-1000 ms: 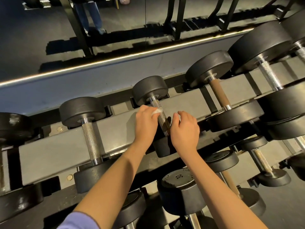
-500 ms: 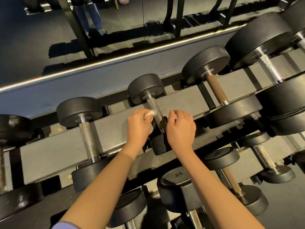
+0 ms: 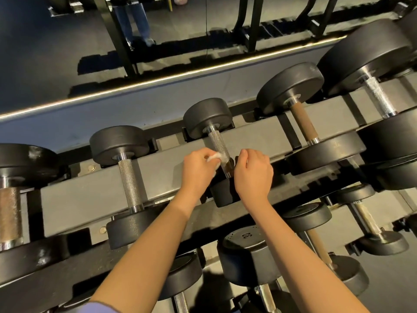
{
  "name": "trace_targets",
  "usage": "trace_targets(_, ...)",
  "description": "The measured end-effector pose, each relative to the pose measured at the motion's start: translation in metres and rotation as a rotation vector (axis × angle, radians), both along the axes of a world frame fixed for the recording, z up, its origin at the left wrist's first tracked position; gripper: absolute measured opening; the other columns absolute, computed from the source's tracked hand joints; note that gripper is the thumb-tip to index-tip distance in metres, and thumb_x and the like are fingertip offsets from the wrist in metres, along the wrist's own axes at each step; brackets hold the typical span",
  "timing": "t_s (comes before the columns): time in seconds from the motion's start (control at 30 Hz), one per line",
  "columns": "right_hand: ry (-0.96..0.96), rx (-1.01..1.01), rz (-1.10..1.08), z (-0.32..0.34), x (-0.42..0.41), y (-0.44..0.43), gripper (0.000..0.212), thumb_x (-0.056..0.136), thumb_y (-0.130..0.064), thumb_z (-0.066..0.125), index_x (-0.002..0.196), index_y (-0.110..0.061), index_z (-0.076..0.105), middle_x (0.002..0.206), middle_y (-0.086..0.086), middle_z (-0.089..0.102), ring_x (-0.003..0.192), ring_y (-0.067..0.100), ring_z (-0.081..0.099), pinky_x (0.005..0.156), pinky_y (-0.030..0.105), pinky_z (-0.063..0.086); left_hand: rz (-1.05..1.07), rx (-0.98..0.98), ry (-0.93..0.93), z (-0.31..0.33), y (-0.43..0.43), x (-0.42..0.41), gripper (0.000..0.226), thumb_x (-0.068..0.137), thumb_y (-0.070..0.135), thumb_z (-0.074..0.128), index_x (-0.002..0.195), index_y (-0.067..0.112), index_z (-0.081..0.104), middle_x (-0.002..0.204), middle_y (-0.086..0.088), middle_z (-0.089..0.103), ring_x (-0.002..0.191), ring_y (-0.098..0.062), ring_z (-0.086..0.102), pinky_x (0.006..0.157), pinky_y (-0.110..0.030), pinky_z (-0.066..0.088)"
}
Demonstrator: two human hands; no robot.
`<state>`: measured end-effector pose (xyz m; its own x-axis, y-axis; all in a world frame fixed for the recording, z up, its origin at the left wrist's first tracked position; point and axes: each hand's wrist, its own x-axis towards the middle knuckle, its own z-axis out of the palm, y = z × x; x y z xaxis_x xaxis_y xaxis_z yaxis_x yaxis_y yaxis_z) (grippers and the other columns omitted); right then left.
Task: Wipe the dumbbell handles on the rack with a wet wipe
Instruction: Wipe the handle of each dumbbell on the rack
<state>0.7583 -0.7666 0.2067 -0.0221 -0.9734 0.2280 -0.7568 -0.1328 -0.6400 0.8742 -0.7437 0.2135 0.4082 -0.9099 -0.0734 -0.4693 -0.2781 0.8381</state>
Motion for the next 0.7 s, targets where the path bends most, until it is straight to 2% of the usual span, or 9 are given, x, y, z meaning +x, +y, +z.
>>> trace_targets(0.07,0.0,-0.006,0.002,0.001,0.0,0.001,0.046,0.094,-0.03,0.027,0.081,-0.007,0.064,0.08,0.006,0.064,0.081,0.023,0.055,0.071,0.037,0.039,0.013,0.026,0.013,0.001,-0.002,-0.001,0.006,0.086,0.017,0.069,0.083,0.022,0.068,0.072,0.014,0.059,0.067,0.001,0.054,0.056,-0.004,0.039)
trace_targets(0.23,0.001,0.026,0.039,-0.002,-0.002,-0.001,0.039,0.098,-0.026,0.032,0.089,-0.007,0.065,0.088,0.007,0.064,0.089,0.023,0.053,0.074,0.035,0.036,-0.22,0.164,-0.038,0.004,0.01,0.001,0.008,0.087,0.013,0.065,0.088,0.016,0.072,0.073,0.012,0.06,0.068,-0.001,0.055,0.056,-0.005,0.039)
trace_targets(0.33,-0.052,0.131,0.118,-0.005,-0.005,-0.006,0.033,0.1,-0.024,0.036,0.099,-0.007,0.064,0.099,0.006,0.063,0.097,0.022,0.05,0.08,0.035,0.038,-0.096,0.07,-0.046,0.014,0.004,0.005,0.009,0.086,0.016,0.068,0.094,0.015,0.072,0.073,0.012,0.057,0.067,0.001,0.05,0.056,-0.003,0.036)
trace_targets(0.43,-0.243,0.208,0.22,0.005,-0.009,-0.01,0.028,0.1,-0.022,0.04,0.107,-0.013,0.065,0.102,0.003,0.064,0.096,0.015,0.056,0.081,0.031,0.044,-0.039,-0.037,0.002,0.029,-0.006,0.007,0.012,0.084,0.016,0.071,0.095,0.019,0.068,0.075,0.014,0.053,0.069,0.003,0.048,0.061,0.0,0.036)
trace_targets(0.53,-0.508,0.38,0.376,0.024,-0.009,-0.019,0.022,0.099,-0.022,0.045,0.092,-0.019,0.065,0.08,-0.002,0.063,0.071,0.004,0.054,0.064,0.022,0.044,-0.093,-0.079,-0.023,0.039,-0.012,0.004,0.013,0.082,0.013,0.073,0.087,0.021,0.063,0.08,0.012,0.055,0.071,0.003,0.05,0.063,0.0,0.037)
trace_targets(0.57,-0.548,0.42,0.415,0.029,-0.008,-0.025,0.022,0.099,-0.021,0.046,0.091,-0.018,0.066,0.077,-0.003,0.063,0.07,0.004,0.055,0.064,0.021,0.045,-0.1,-0.08,-0.039,0.039,-0.014,0.003,0.014,0.082,0.012,0.072,0.084,0.021,0.062,0.08,0.01,0.055,0.07,0.002,0.05,0.063,0.0,0.037)
trace_targets(0.63,-0.607,0.479,0.439,0.033,-0.004,-0.038,0.019,0.096,-0.018,0.052,0.091,-0.013,0.069,0.079,0.003,0.067,0.075,0.011,0.062,0.072,0.028,0.052,-0.114,-0.081,-0.062,0.041,-0.019,0.005,0.014,0.082,0.01,0.071,0.082,0.02,0.061,0.077,0.01,0.055,0.068,0.001,0.05,0.062,-0.001,0.038)
trace_targets(0.7,-0.632,0.474,0.393,0.034,0.0,-0.051,0.013,0.092,-0.015,0.059,0.087,-0.012,0.07,0.08,0.007,0.07,0.077,0.018,0.066,0.077,0.036,0.056,-0.151,-0.119,-0.188,0.042,-0.022,0.012,0.01,0.082,0.017,0.073,0.088,0.018,0.066,0.085,0.007,0.057,0.075,-0.003,0.052,0.068,-0.007,0.039)
